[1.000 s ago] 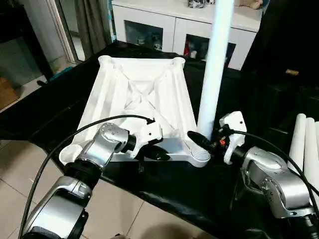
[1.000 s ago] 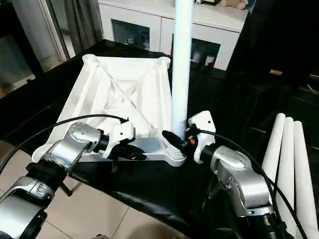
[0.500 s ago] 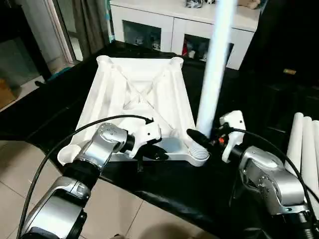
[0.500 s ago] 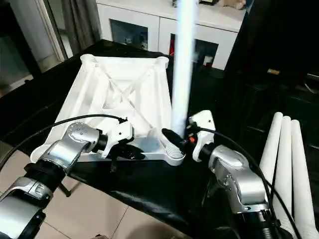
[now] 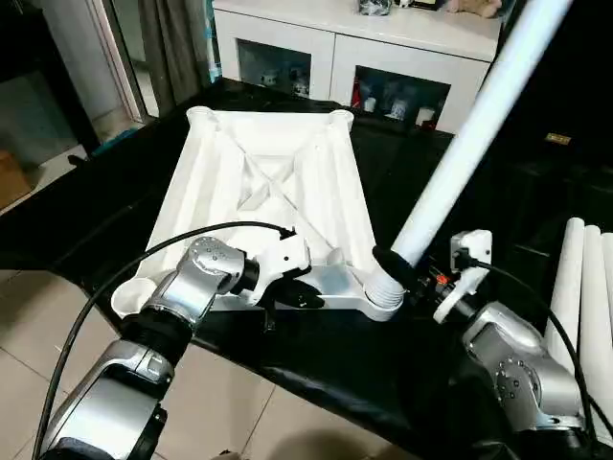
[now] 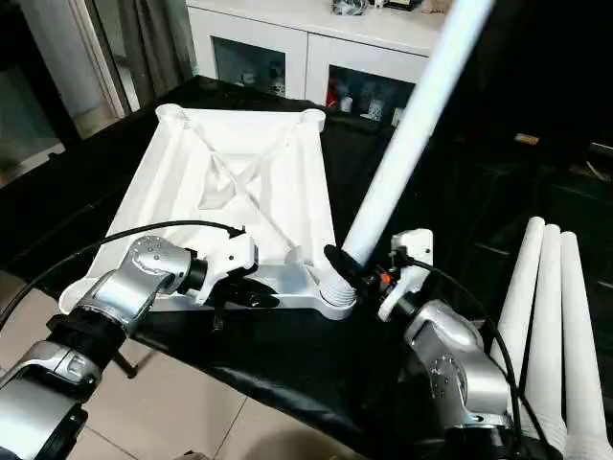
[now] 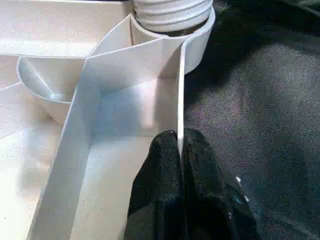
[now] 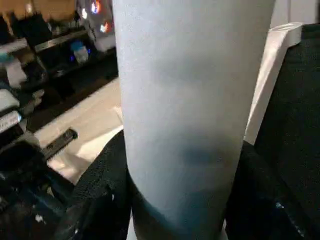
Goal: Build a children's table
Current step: Insert table leg to table base, then rotate leg to tighten
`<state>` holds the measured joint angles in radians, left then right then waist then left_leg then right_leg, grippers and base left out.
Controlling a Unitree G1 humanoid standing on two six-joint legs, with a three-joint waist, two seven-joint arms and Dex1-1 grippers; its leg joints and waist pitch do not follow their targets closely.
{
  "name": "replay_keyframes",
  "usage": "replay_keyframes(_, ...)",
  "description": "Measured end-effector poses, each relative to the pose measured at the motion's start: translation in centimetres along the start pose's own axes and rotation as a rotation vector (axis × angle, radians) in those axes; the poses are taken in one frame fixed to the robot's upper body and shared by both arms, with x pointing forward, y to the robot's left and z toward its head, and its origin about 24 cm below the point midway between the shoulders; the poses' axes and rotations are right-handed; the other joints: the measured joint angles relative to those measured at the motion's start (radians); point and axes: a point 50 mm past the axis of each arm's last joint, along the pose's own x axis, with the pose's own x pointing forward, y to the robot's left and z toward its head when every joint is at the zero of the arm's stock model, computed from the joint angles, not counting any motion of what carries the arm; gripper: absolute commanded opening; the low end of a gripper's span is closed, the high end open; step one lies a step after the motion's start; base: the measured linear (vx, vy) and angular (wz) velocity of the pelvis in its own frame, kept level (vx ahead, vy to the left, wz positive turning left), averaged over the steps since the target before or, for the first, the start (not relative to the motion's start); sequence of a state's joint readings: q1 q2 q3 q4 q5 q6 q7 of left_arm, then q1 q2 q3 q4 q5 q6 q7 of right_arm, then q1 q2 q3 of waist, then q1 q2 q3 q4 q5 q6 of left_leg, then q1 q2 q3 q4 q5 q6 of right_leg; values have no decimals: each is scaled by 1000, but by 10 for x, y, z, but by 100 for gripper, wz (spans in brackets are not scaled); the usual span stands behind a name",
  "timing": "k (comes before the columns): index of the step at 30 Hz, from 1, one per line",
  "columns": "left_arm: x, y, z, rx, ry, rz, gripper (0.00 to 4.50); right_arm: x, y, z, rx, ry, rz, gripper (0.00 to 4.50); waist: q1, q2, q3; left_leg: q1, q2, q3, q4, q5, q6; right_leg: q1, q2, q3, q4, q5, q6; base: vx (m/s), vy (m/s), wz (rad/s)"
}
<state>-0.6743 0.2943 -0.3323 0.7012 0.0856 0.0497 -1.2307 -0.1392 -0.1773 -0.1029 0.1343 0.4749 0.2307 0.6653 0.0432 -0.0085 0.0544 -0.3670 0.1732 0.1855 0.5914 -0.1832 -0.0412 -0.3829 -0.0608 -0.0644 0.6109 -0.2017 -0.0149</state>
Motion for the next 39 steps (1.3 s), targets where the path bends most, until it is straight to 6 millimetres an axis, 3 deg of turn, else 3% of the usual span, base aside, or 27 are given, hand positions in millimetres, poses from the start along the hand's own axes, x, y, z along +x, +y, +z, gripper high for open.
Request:
replay_keyframes(13, 1, 0, -1, 11, -1, -1, 0, -14, 7, -18, -34, -61, -35, 191, 5, 2, -2, 1, 0, 0, -2, 0, 0, 0, 0, 0, -1, -1, 2, 0, 0, 0)
replay_keyframes(23, -1, 0, -3, 15, 3, 4, 0, -5, 15, -7, -269, 64, 60, 191, 2, 0, -3, 2, 0, 0, -4, 0, 0, 0, 0, 0, -1, -1, 2, 0, 0, 0)
replay_keyframes(31, -3, 1, -5, 16, 14, 20, 0, 11, 12, 1, -314, 164, 130, 191, -7, -11, -4, 4, 0, -1, -4, 0, 0, 0, 0, -1, -3, -2, 2, 0, 0, 0)
replay_keyframes(39, -1, -1, -5, 42, 26, -3, 0, 6, 4, 1, -310, 227, 227, 191, -3, -28, -14, 4, 0, -2, -5, 0, 0, 1, 0, -1, -4, -2, 2, 0, 0, 0)
